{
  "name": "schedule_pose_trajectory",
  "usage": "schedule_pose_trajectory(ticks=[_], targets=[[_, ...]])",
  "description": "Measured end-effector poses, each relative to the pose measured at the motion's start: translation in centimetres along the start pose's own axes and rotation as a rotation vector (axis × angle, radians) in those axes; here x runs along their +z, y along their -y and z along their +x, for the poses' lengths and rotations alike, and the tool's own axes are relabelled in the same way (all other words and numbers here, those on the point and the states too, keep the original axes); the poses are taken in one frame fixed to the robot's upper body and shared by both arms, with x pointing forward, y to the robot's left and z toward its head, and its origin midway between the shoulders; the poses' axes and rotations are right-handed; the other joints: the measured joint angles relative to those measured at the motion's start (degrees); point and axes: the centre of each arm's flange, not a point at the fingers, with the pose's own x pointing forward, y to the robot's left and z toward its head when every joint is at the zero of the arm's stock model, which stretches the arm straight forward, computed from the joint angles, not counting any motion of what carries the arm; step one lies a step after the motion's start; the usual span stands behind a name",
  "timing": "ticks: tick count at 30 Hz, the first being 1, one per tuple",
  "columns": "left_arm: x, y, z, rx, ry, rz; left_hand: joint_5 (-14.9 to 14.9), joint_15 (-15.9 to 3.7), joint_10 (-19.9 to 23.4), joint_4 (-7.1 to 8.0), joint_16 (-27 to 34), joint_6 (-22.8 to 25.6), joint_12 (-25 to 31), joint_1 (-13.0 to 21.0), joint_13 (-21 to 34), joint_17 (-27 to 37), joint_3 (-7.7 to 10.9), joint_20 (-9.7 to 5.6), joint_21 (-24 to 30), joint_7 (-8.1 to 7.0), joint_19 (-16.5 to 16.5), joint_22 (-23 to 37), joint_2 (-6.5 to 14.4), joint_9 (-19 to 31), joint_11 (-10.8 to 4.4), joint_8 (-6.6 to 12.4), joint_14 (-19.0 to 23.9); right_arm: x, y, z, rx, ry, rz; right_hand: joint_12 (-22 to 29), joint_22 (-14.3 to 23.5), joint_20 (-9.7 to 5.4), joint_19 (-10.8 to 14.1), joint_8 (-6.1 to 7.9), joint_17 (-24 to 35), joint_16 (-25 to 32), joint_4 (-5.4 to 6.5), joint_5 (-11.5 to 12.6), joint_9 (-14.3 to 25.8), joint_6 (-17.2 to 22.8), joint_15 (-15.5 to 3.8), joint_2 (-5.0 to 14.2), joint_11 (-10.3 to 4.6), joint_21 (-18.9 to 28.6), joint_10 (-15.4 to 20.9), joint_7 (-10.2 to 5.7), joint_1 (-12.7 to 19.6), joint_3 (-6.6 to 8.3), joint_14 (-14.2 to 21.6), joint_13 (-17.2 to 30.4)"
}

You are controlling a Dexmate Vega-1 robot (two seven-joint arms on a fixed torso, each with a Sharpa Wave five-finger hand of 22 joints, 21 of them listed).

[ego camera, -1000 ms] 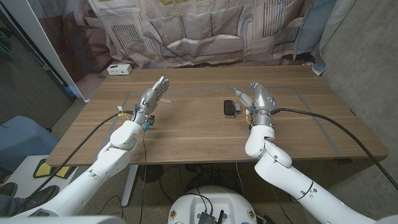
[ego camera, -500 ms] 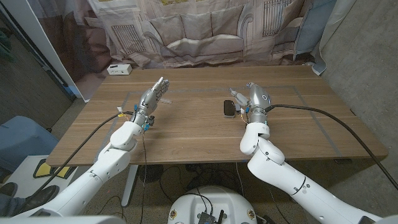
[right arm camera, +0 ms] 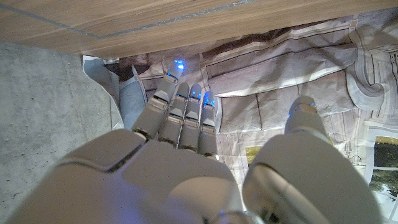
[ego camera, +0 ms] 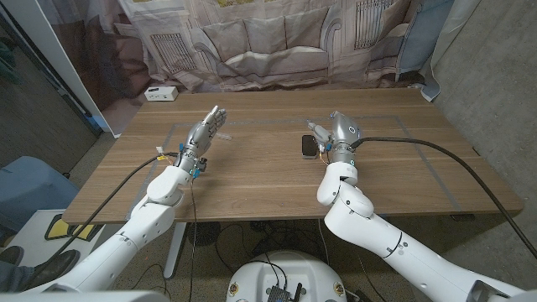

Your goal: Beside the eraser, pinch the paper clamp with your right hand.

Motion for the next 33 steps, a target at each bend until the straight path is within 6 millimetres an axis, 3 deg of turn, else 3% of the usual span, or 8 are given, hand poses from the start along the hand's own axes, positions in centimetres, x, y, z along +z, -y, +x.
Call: schedule_pose_trajectory(ticks=[12,13,20,26,27,28,33], targets=[[-0.1,-0.1,-0.1,-0.006,0.003,-0.006,0.0,0.00,0.0,-0.23,-0.2,0.0,0.0,0.3,-0.3,0.0,0.23,0.00,0.0,0.00,0.0,0.0,0.3,0.0,0.00,0.00,0.0,1.7,-0.2,0.5,0.003,0.008,-0.051,-0.3,0.0,0.31,0.3,-0.25,0.0,0.0,0.47,0.0,0.0,-0.5,-0.60,-0.51,-0.21,0.0,0.2,-0.73,-0.5,-0.48,0.6,0.0],[-0.2,-0.2,-0.1,-0.003,0.002,-0.006,0.0,0.00,0.0,-0.23,-0.2,0.0,0.0,0.3,-0.3,0.0,0.23,0.00,0.0,0.00,0.0,0.0,0.3,0.0,0.00,0.00,0.0,0.8,-0.3,0.5,0.017,-0.044,-0.092,-0.3,0.0,0.31,0.3,-0.25,0.0,0.0,0.47,0.0,0.0,-0.4,-0.55,-0.51,-0.39,0.0,0.4,-0.87,-0.5,-0.48,1.0,0.0],[-0.1,-0.3,-0.1,-0.002,0.005,-0.008,0.0,0.00,0.0,-0.23,-0.2,0.0,0.0,0.3,-0.3,0.0,0.23,0.00,0.0,0.00,0.0,0.0,0.3,0.0,0.00,0.00,0.0,1.3,-0.7,0.9,0.026,-0.063,-0.132,-0.3,0.0,0.51,0.5,-0.25,0.0,0.0,0.91,0.0,0.0,0.0,-0.41,-0.20,-0.89,-0.2,0.9,-1.28,-1.4,-0.91,1.6,0.0],[-0.1,-0.3,-0.1,-0.002,0.006,-0.008,0.0,0.00,0.0,-0.23,-0.2,0.0,0.0,0.3,-0.3,0.0,0.23,0.00,-0.4,0.00,0.0,0.0,0.3,0.0,0.00,0.00,0.0,2.5,-0.7,1.4,0.017,-0.036,-0.136,-0.3,0.1,0.72,0.7,-0.25,0.3,0.0,1.36,0.0,0.0,0.3,-0.13,-0.01,-0.69,-0.2,1.5,-1.54,-2.7,-1.36,1.5,0.0],[-0.1,-0.3,-0.1,-0.002,0.006,-0.008,0.0,0.00,0.0,-0.23,-0.2,0.0,0.0,0.3,-0.3,0.0,0.23,0.00,-0.4,0.00,0.0,0.0,0.3,0.0,0.00,0.00,0.0,2.8,-0.8,1.5,0.016,-0.032,-0.137,-0.3,0.2,0.72,0.7,-0.25,0.3,0.2,1.60,0.0,0.0,0.3,-0.03,-0.02,-0.89,-0.2,1.7,-1.54,-2.9,-1.60,2.1,0.0],[-0.2,-0.4,-0.3,0.000,0.004,-0.007,0.0,0.00,0.0,-0.23,-0.2,0.0,0.0,0.3,-0.3,0.0,0.23,0.00,-0.4,0.00,0.0,0.0,0.3,0.0,0.00,0.00,0.0,1.6,-1.1,1.4,0.045,-0.095,-0.174,-0.3,0.3,0.87,0.9,-0.25,0.3,0.5,1.83,0.0,0.0,0.3,-0.33,0.00,-0.72,-0.2,1.9,-1.54,-3.6,-1.83,3.1,0.0],[-0.2,-0.4,-0.3,0.001,0.004,-0.007,0.0,0.00,0.0,-0.40,-0.2,0.0,0.0,0.3,-0.3,0.0,0.05,0.00,-0.4,0.04,0.0,0.0,0.3,0.0,0.00,0.00,0.0,1.9,-1.5,1.5,0.049,-0.095,-0.177,-0.5,0.3,0.73,1.5,-0.24,0.5,1.1,2.22,0.0,0.0,0.5,-0.93,0.19,-0.73,-0.2,2.8,-1.32,-4.2,-2.23,4.6,0.0]])
